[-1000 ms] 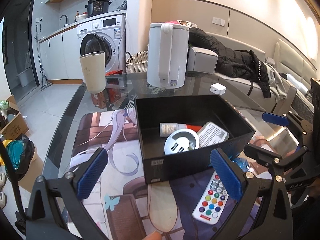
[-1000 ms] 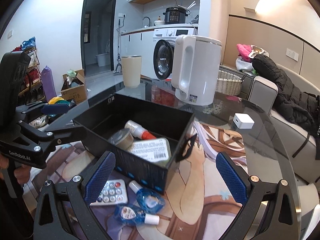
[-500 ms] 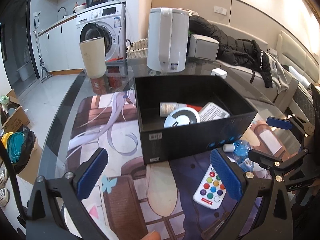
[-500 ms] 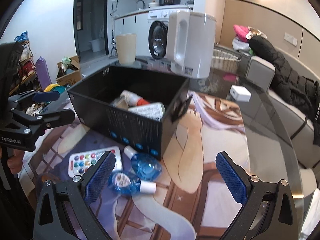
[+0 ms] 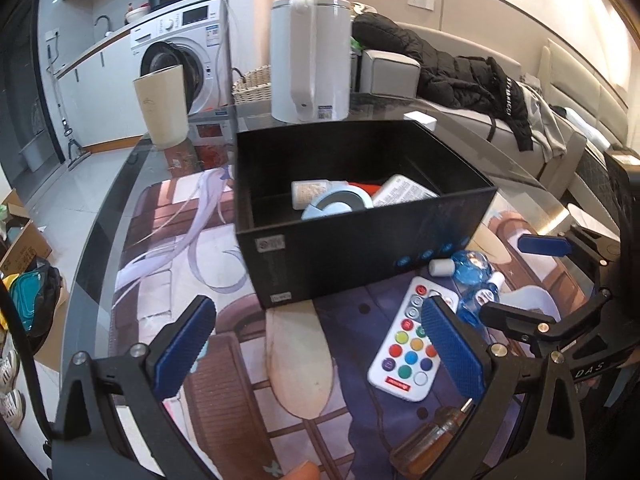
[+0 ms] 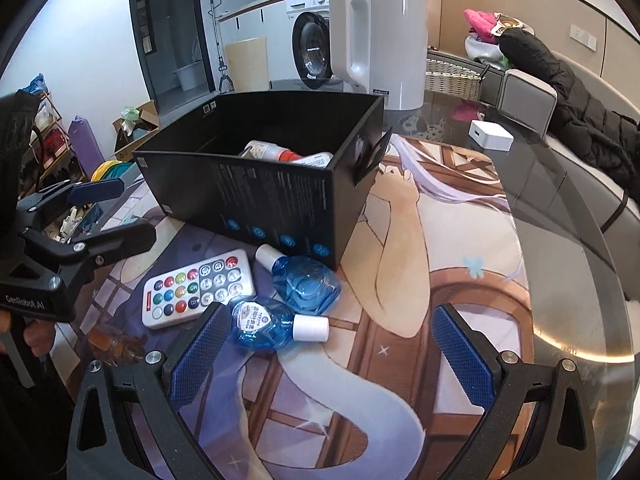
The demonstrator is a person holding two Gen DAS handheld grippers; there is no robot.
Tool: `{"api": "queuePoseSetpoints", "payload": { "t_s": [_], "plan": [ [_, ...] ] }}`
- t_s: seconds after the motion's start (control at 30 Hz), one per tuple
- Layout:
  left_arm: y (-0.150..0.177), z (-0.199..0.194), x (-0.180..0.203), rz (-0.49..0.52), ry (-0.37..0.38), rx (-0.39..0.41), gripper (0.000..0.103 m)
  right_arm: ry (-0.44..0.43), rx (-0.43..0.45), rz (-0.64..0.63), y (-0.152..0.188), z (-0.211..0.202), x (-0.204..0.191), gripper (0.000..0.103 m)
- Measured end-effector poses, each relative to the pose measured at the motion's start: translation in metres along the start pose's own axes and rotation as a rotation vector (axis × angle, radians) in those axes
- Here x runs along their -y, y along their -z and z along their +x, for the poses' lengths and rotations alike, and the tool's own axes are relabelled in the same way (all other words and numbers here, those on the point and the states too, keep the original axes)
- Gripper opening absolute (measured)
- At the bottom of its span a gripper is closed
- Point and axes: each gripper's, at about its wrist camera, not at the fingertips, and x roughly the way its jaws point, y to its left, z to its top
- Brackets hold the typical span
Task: Organize rigid objects
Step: 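Move left tool toward the white remote while right tool approaches a blue bottle, then close right tool on the blue bottle while left tool closes on the white remote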
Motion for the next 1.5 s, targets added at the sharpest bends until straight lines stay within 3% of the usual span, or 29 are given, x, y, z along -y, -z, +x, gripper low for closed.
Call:
{"api": "queuePoseSetpoints", "payload": {
  "t_s": [0.43, 0.77, 1.4, 1.5],
  "plan": [
    [0.004, 0.01, 0.019, 0.085, 0.03, -0.063, 0.103, -0.025, -0.034, 0.012, 0.004, 0.002, 0.0, 0.102],
    [0.005, 0.022, 0.032, 0.138, 0.033, -0.112, 0.103, 0.003, -0.052, 0.019, 0.006, 0.005, 0.005, 0.102],
    [0.006, 0.028, 0.023, 0.091, 0.055, -0.151, 0.103, 0.075, -0.055, 0.026, 0.014, 0.0, 0.015, 0.102],
    [0.007, 0.032, 0.024, 0.094, 0.061, -0.176, 0.103, 0.074, -0.043, 0.023, 0.015, -0.002, 0.011, 0.095]
  ]
}}
